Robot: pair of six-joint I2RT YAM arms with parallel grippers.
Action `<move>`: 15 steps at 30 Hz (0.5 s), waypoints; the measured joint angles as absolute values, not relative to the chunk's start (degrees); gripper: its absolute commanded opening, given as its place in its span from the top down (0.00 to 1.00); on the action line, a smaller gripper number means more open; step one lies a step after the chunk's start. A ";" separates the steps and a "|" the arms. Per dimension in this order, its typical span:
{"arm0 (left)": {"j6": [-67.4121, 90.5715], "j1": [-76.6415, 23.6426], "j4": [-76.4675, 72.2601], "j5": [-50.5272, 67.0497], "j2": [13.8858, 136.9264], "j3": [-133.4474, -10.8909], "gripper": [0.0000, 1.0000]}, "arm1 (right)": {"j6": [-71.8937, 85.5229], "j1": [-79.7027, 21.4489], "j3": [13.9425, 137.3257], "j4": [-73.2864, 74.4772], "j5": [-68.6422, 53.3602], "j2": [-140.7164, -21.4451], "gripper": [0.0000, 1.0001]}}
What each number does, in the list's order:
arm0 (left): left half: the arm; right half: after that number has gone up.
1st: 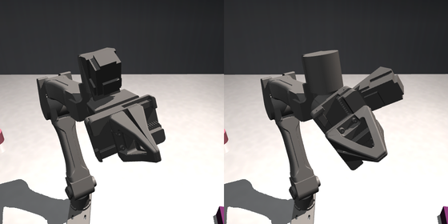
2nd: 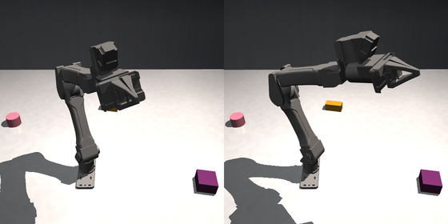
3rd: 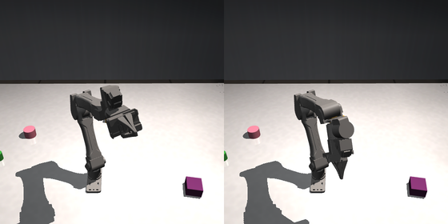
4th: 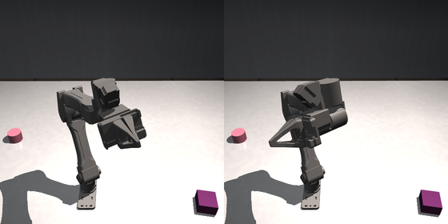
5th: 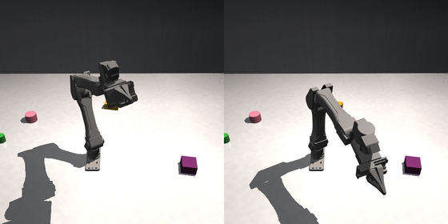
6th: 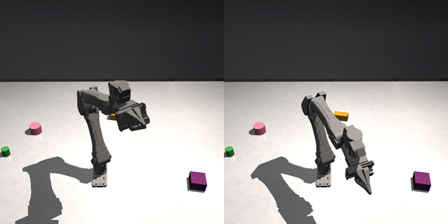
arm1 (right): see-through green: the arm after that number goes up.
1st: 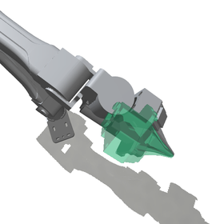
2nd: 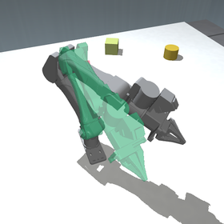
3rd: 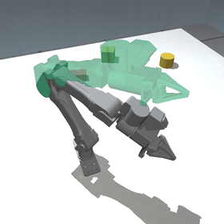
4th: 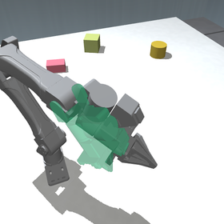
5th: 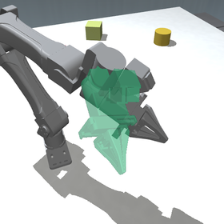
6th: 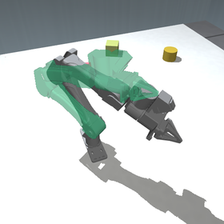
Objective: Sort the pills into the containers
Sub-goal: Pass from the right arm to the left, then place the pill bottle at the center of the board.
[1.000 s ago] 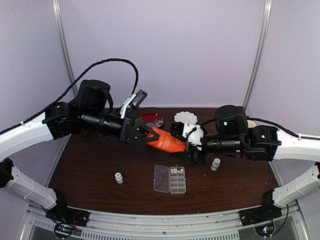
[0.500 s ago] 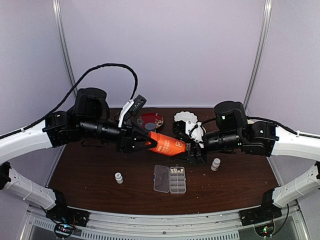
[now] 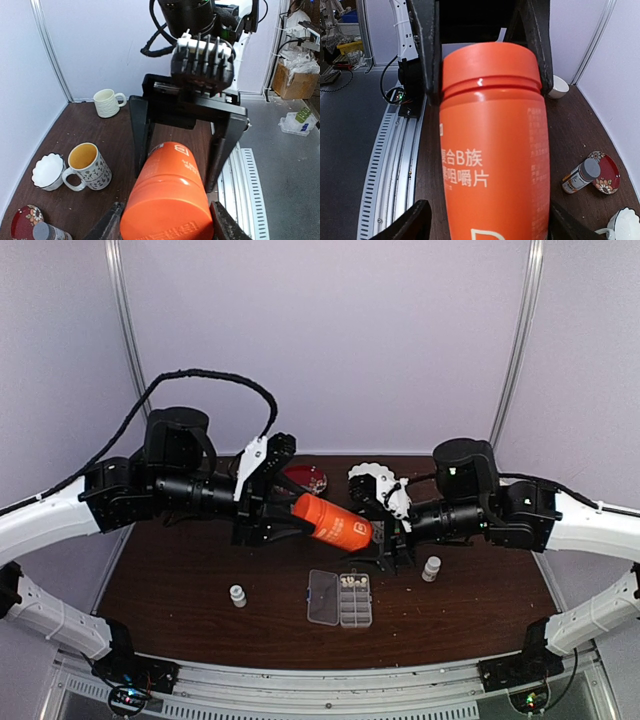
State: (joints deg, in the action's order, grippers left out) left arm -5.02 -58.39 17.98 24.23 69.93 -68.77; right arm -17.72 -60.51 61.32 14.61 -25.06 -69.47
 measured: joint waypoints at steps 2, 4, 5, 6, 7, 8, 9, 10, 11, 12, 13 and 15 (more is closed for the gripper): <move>-6.35 -58.92 19.44 22.22 69.91 -69.38 1.00 | -16.34 -60.75 60.36 13.80 -24.91 -68.58 0.00; -5.85 -59.33 21.74 18.24 69.89 -70.00 1.00 | -15.77 -60.82 58.70 12.75 -23.64 -66.92 0.00; -5.08 -59.55 23.07 15.59 69.84 -70.26 1.00 | -15.33 -60.75 57.80 12.01 -22.65 -66.13 0.00; -3.90 -59.68 25.06 11.81 69.84 -70.81 1.00 | -14.83 -60.75 56.88 11.68 -21.96 -65.28 0.00; -2.44 -59.48 27.42 7.29 69.87 -71.48 1.00 | -14.46 -60.82 55.72 11.29 -21.08 -64.25 0.00; -0.47 -58.76 30.28 2.70 69.91 -72.38 1.00 | -13.76 -60.95 54.50 10.81 -20.18 -63.18 0.00; 1.28 -58.11 32.82 -1.19 70.00 -73.25 1.00 | -13.32 -61.06 53.69 10.41 -19.25 -62.54 0.00; 2.98 -57.30 35.40 -4.51 70.24 -74.24 1.00 | -12.73 -61.17 52.93 10.00 -18.28 -62.04 0.00; 4.80 -56.34 38.20 -7.31 70.67 -75.42 1.00 | -12.08 -61.17 52.53 9.63 -17.65 -61.95 0.00; 6.61 -55.11 41.21 -9.69 71.42 -76.75 1.00 | -11.51 -61.17 52.40 9.34 -17.12 -62.06 0.00; 8.54 -53.76 44.36 -11.40 72.49 -78.26 1.00 | -10.57 -61.17 52.38 9.17 -16.56 -62.35 0.00; 11.62 -51.00 49.04 -14.31 74.83 -80.23 1.00 | -7.62 -61.17 52.80 9.30 -15.00 -63.46 0.00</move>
State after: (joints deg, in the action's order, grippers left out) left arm 11.62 -51.00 49.04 -14.31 74.83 -80.23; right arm -7.62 -61.17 52.80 9.30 -15.00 -63.46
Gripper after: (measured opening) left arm 0.508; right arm 0.997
